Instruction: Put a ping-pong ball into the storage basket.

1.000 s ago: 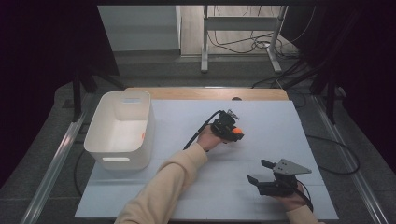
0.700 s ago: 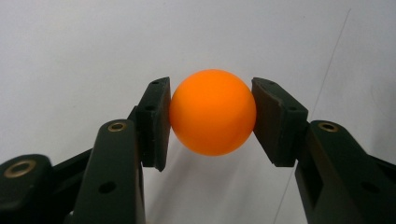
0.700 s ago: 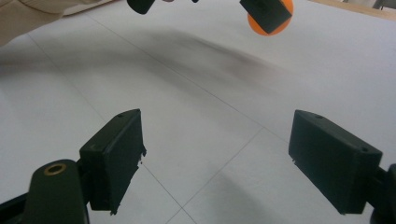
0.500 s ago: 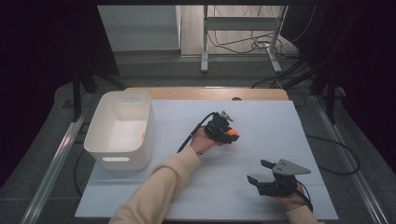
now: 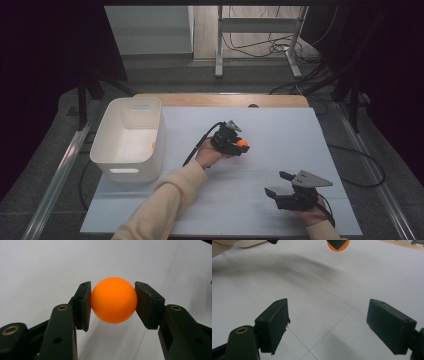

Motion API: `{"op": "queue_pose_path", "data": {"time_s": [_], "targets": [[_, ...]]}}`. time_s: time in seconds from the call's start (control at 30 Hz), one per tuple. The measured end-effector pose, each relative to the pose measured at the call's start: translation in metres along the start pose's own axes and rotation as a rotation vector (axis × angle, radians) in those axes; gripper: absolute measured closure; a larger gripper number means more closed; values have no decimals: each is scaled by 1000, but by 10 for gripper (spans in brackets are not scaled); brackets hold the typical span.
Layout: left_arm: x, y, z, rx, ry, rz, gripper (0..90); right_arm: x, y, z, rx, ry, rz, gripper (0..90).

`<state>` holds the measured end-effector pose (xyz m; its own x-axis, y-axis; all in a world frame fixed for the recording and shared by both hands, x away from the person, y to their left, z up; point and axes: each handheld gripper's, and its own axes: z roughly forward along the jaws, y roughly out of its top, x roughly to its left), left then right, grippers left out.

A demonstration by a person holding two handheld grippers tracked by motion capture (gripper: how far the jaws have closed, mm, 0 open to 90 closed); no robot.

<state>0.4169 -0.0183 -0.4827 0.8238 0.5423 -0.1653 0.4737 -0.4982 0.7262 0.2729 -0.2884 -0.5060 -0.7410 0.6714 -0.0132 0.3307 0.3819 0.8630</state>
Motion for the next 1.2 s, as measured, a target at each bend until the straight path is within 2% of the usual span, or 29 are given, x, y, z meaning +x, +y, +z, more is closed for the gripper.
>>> {"op": "queue_pose_path", "data": {"time_s": [0.23,0.5,0.87,0.93,1.2], "targets": [[-1,-3,-5,-5,0,7,500,0,0,0,1,-1,0,185],[1,-8,-7,-5,-3,-4,499,0,0,0,2,-3,0,185],[-5,-12,-16,-20,-8,16,499,0,0,0,9,-6,-1,185],[-8,-14,-21,-24,-7,28,499,0,0,1,6,-6,1,185],[-10,-22,-30,-28,-3,35,499,1,-1,1,7,-7,2,185]]}}
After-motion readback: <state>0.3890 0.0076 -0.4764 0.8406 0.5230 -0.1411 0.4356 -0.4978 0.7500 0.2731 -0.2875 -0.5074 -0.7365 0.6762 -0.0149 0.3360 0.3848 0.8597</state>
